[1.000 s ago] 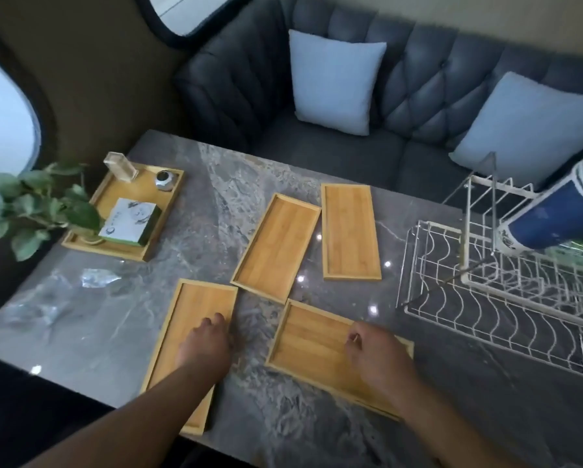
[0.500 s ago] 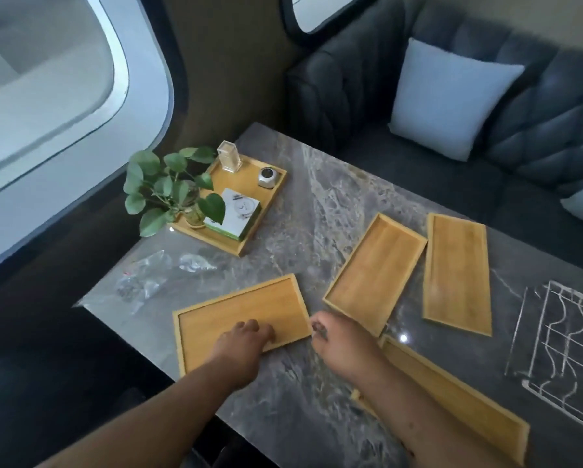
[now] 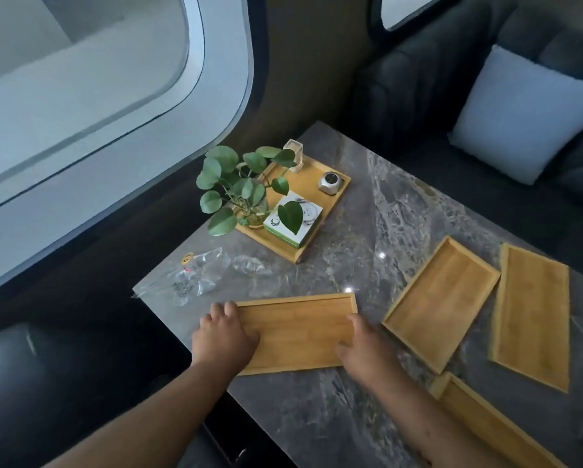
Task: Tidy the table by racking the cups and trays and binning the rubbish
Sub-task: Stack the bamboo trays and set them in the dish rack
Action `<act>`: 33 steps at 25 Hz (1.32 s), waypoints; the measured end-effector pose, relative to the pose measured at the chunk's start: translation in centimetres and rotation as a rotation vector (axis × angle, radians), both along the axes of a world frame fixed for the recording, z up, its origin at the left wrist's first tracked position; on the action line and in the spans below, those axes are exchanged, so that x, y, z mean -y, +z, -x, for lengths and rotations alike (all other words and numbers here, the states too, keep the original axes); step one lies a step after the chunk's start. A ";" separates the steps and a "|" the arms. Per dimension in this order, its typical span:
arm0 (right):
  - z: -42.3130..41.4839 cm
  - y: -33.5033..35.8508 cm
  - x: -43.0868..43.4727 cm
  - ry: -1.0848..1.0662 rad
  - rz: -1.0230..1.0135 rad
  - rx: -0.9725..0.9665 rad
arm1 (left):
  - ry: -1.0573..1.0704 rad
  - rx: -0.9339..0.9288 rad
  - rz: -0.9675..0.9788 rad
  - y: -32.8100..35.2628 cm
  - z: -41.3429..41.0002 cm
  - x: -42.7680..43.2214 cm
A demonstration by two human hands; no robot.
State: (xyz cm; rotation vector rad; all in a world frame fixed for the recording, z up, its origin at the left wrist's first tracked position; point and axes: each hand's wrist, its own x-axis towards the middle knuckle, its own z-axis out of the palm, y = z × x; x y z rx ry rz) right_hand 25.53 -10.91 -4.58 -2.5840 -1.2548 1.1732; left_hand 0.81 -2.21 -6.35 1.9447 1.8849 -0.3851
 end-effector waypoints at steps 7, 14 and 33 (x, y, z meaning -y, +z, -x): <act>-0.3 1.4 -0.1 -0.243 -0.043 -0.131 | 0.545 0.489 0.062 1.9 -0.6 -1.2; -5.7 3.6 6.1 -0.500 -0.211 -0.132 | 0.549 0.636 -0.050 5.1 -4.7 -0.1; -19.2 3.8 37.3 -0.993 -0.083 -0.029 | -0.229 0.387 0.428 3.3 -26.9 17.8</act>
